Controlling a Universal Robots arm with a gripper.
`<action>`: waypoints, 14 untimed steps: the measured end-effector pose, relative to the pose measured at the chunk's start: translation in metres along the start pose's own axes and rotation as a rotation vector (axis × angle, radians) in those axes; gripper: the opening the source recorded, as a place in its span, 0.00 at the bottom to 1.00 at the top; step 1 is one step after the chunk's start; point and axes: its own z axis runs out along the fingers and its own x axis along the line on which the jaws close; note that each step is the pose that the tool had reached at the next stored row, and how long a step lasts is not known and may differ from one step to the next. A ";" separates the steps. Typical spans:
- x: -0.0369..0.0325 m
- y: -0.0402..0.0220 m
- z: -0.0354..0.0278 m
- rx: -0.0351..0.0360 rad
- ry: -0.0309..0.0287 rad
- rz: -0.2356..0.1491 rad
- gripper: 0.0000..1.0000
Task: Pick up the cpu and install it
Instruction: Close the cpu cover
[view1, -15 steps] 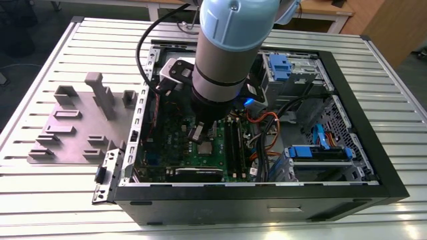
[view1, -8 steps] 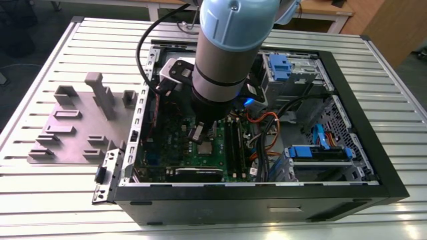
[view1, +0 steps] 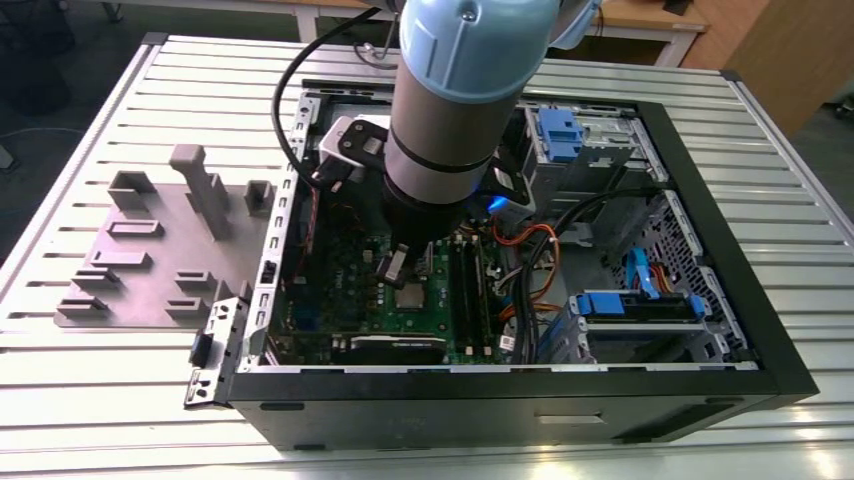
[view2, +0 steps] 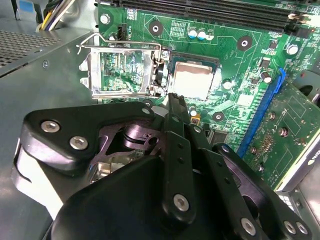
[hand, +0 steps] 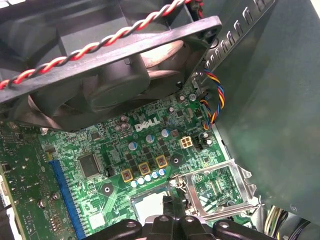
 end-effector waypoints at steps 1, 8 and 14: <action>-0.0002 -0.0005 0.0000 0.0000 0.0000 0.000 0.11; -0.0041 -0.0089 -0.0008 -0.0025 -0.0007 0.000 0.11; -0.0069 -0.0134 -0.0010 -0.0098 -0.0126 0.001 0.11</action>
